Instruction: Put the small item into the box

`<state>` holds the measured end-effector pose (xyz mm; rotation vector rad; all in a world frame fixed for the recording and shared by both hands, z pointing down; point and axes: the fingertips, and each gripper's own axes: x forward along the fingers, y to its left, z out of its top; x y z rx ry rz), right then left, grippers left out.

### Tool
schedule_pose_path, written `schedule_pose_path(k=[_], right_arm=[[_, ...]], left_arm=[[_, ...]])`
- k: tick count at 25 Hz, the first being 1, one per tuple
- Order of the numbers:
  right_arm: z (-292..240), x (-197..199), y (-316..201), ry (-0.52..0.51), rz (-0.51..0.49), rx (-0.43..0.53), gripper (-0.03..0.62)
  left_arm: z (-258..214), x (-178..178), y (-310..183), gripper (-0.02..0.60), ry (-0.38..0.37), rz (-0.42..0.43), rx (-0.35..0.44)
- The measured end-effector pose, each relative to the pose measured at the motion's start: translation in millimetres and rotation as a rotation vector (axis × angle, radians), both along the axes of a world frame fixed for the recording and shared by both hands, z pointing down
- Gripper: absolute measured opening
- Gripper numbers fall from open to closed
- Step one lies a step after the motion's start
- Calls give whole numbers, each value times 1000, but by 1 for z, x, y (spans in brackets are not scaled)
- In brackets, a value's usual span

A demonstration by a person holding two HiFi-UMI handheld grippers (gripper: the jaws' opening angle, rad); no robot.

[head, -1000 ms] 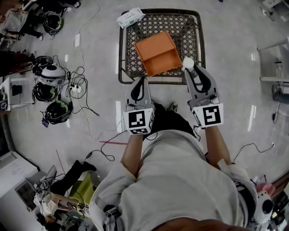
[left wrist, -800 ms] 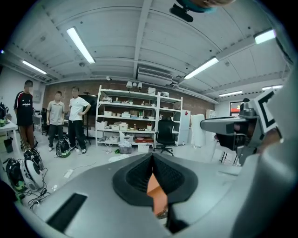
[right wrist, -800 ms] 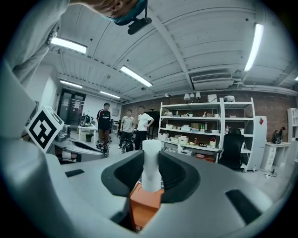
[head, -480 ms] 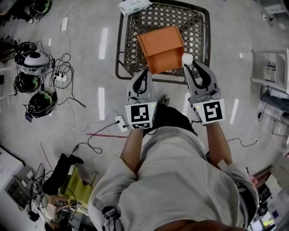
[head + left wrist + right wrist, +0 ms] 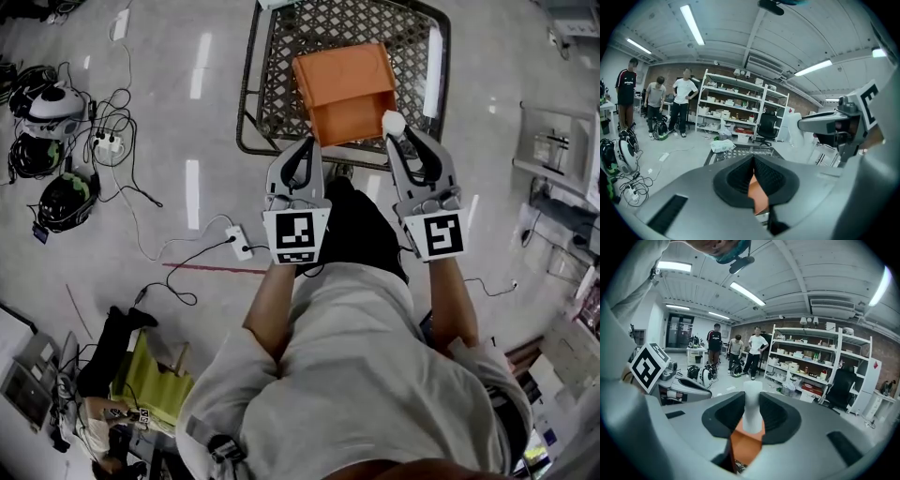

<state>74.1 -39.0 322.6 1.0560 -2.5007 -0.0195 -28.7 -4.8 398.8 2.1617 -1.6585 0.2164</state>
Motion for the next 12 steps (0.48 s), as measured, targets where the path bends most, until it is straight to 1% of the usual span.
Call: schedule_pose_path(k=[4,12], right_arm=[[20,-2,-10,18,-18,-29,95],[63,-4,-21,55,-98,-114,95]], left_arm=[[19,3,-4,9,-7,-15,-24],[61,7,1,9,9,-89,-97]])
